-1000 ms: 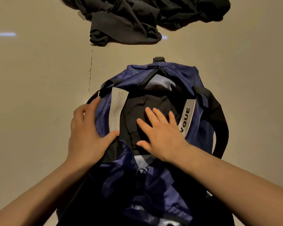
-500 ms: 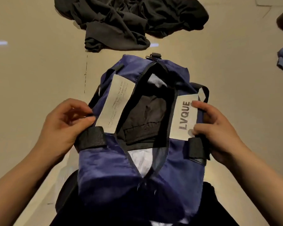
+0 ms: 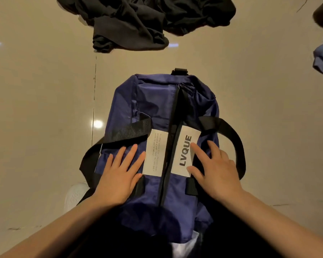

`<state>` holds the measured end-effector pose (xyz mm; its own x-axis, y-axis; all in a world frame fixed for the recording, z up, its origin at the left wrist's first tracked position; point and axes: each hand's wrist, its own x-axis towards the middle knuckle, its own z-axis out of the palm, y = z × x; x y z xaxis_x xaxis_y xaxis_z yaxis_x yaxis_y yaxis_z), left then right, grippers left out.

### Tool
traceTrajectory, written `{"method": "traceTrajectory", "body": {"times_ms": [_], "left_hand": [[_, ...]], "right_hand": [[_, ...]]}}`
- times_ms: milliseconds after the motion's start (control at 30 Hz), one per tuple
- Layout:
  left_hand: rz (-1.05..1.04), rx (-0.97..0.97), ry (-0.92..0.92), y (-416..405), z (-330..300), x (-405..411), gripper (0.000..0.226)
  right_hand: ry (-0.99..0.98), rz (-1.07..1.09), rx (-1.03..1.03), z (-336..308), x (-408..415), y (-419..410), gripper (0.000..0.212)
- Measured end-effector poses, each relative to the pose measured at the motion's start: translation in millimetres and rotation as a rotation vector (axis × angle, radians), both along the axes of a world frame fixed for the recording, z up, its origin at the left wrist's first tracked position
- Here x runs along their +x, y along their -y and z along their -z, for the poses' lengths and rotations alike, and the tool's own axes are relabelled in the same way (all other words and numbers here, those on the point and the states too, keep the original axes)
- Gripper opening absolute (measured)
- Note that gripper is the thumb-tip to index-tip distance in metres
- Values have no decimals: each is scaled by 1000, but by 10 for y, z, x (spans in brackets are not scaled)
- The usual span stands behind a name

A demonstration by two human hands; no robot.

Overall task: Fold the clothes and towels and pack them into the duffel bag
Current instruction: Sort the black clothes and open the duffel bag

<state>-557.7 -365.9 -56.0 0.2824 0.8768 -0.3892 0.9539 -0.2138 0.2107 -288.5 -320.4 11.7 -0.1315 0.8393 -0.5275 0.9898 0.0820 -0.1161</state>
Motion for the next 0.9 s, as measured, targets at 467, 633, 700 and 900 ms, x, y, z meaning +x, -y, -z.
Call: {"method": "traceTrajectory", "body": {"times_ms": [467, 633, 700, 900], "left_hand": [[57, -305, 29, -54, -192, 314, 106], [-27, -186, 70, -311, -56, 106, 106], [-105, -147, 67, -495, -55, -53, 105], [-413, -127, 80, -677, -54, -752, 105]], "right_hand": [[-112, -1, -291, 267, -112, 234, 117], [-107, -58, -211, 336, -348, -173, 116], [-104, -121, -195, 357, -518, -448, 118], [-78, -433, -209, 336, -1352, -1112, 118]]}}
